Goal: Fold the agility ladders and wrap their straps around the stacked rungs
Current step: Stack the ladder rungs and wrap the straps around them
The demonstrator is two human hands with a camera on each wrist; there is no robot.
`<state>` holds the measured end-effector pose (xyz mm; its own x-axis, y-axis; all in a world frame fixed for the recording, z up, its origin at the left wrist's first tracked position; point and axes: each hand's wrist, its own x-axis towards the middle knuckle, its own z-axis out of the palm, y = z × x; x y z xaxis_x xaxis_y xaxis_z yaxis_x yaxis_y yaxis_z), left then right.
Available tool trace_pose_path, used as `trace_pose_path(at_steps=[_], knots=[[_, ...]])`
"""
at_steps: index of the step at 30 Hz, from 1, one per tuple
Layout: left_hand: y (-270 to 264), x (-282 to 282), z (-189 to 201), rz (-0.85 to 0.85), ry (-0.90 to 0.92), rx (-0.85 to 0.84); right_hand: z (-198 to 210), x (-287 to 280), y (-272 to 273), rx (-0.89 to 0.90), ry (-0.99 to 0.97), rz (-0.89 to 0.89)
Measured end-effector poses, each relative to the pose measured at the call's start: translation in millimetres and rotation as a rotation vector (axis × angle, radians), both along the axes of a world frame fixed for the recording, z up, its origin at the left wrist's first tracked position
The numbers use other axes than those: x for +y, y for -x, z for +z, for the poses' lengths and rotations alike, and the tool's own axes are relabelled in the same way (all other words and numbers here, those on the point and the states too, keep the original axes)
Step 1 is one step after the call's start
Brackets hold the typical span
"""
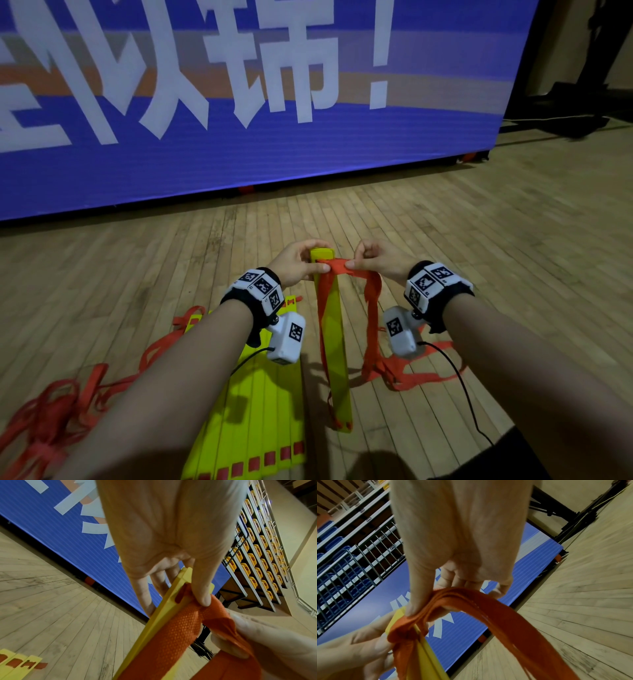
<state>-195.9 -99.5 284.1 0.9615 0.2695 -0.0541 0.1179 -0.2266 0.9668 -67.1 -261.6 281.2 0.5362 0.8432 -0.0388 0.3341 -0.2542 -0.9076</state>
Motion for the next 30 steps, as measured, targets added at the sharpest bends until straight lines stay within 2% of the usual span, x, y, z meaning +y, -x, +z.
trace_pose_path(at_steps=[7, 11, 13, 15, 19, 23, 26, 30], knots=[[-3.2, 0.1, -3.3, 0.058, -0.067, -0.043, 10.4, -1.8, 2.3, -0.015, 0.047, 0.017], [-2.7, -0.5, -2.5, 0.066, -0.1, -0.04, 17.3, -1.1, 1.5, -0.146, 0.159, 0.005], [-3.3, -1.4, -3.3, 0.095, -0.118, -0.042, 21.1, -0.7, 2.4, -0.15, 0.183, -0.02], [-5.7, -2.7, -6.1, 0.14, -0.166, -0.056, 22.6, 0.1, 7.0, -0.154, 0.176, -0.045], [-9.6, -8.8, -11.3, 0.227, -0.294, -0.094, 14.9, 7.5, 19.8, -0.293, 0.131, -0.086], [-11.8, -13.8, -15.2, 0.282, -0.294, -0.107, 5.6, 8.6, 27.1, -0.284, 0.083, -0.101], [-9.4, -13.0, -16.3, 0.258, -0.256, -0.095, 0.8, 7.5, 26.6, -0.238, 0.066, -0.087], [-4.9, -10.3, -12.9, 0.132, -0.207, -0.098, -1.1, 7.9, 24.2, -0.209, 0.032, -0.058]])
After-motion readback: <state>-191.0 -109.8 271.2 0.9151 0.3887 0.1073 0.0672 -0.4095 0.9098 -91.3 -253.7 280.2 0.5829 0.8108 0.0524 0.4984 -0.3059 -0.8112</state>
